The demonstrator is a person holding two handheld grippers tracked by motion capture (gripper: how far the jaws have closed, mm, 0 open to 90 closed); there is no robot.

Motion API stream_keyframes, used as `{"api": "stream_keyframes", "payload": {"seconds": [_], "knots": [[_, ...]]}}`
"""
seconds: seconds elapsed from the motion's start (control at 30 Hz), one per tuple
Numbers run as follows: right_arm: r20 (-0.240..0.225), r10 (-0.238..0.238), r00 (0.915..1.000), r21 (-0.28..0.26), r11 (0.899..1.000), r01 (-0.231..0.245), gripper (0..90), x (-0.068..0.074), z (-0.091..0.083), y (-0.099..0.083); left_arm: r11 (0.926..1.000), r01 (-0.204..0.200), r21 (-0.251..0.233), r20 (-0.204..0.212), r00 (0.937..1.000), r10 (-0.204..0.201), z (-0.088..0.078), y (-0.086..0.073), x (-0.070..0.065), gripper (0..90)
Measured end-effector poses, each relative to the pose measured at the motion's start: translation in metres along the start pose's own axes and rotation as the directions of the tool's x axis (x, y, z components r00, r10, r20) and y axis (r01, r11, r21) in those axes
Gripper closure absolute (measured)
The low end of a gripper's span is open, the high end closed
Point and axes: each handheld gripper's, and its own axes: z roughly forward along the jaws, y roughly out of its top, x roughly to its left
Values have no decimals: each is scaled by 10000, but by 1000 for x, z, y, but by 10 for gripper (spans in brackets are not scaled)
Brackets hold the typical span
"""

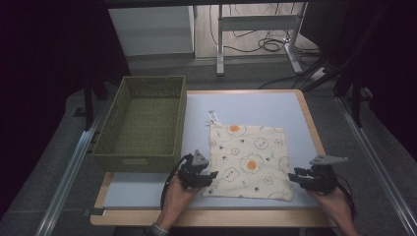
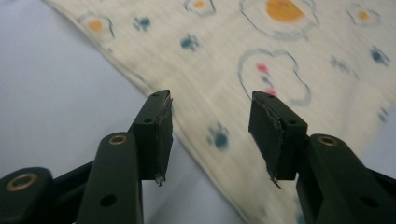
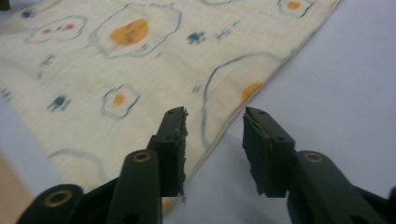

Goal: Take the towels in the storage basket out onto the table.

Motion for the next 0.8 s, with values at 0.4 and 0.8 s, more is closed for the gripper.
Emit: {"api": "stream_keyframes", "payload": {"seconds": [0.4,0.8], "knots": [[274,89,9996,-410,9991,-78,531,-27,25,32,9996,238,-164,-791,9966,-250,37,47,33,474],[742,-90,9972,-367,9993,117,534,-52,57,59,9956,795,-488,-1395,9865,-856,65,78,69,475]]}}
